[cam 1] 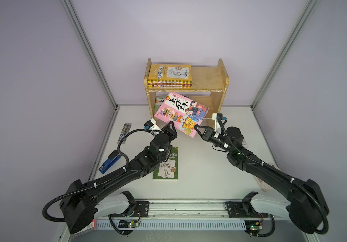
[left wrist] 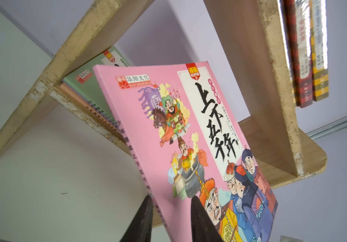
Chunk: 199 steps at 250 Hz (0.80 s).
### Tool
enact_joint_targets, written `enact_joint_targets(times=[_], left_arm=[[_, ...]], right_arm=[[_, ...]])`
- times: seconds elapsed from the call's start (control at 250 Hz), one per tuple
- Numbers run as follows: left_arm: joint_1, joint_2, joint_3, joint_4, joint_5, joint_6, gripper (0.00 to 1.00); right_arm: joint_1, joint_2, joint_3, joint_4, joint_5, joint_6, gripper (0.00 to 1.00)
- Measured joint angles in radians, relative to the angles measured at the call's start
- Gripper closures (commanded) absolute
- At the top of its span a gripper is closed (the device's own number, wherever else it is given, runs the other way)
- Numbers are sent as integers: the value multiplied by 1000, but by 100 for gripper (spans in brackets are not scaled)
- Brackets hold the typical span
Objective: Stacking books/files
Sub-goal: Place the book on the bookshelf.
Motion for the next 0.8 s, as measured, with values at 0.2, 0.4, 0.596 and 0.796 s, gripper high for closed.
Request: enact_joint_targets(times=[0.2, 0.4, 0.596, 0.796], left_arm=[[81, 63, 35, -2, 67, 32, 76], [107, 110, 69, -2, 113, 56, 76], [118, 118, 71, -4, 133, 60, 76], [119, 52, 43, -38, 130, 69, 76]], right_arm=[[0, 81, 92, -73, 10, -84, 100], [0, 165, 150, -119, 12, -140, 100], [0, 211, 208, -137, 16, -166, 100], [-2, 224, 278, -204, 57, -204, 97]])
